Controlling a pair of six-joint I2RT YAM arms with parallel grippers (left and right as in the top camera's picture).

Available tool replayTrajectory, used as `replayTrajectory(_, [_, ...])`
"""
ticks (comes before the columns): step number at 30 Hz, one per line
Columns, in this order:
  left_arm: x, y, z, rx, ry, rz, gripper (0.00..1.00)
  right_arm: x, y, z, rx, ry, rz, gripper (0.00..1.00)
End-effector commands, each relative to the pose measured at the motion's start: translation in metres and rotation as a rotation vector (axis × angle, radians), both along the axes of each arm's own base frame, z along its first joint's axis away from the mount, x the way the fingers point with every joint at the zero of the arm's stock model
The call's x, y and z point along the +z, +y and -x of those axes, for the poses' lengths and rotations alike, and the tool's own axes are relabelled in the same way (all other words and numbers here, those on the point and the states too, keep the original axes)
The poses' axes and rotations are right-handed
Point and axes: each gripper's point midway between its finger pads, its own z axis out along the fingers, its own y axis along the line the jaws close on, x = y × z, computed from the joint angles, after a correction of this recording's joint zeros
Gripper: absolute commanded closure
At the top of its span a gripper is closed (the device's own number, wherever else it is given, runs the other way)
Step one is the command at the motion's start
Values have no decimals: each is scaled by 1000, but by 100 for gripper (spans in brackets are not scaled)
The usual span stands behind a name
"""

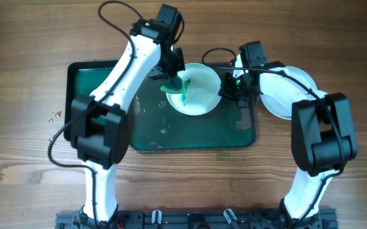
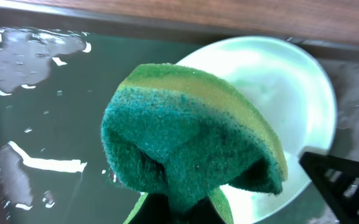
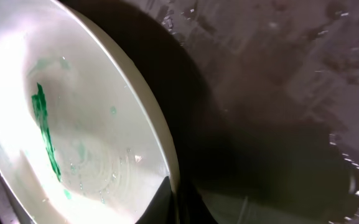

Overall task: Clean dirty plates on tray and stack at the side
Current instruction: 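Scrub the plate with the sponge while right gripper holds it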

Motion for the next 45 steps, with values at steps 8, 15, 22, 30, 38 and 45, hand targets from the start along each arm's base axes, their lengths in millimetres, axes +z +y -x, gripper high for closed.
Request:
replayTrajectory(8, [-57, -11, 1, -165, 83, 0, 96, -11, 12, 9, 55, 28, -45, 96])
replayTrajectory(15, [-95, -18, 7, -209, 134, -17, 96, -11, 13, 9, 65, 23, -51, 96])
replayTrajectory(22, [-87, -71, 31, -405, 195, 298, 96, -10, 14, 8, 77, 16, -58, 96])
replayTrajectory(30, [-73, -94, 29, -525, 133, 450, 96, -10, 14, 8, 76, 16, -58, 96])
replayTrajectory(38, [-99, 16, -54, -32, -105, -219, 96, -10, 14, 8, 77, 16, -57, 96])
replayTrajectory(45, [-93, 67, -30, 121, -50, -486, 96, -10, 14, 8, 76, 16, -58, 96])
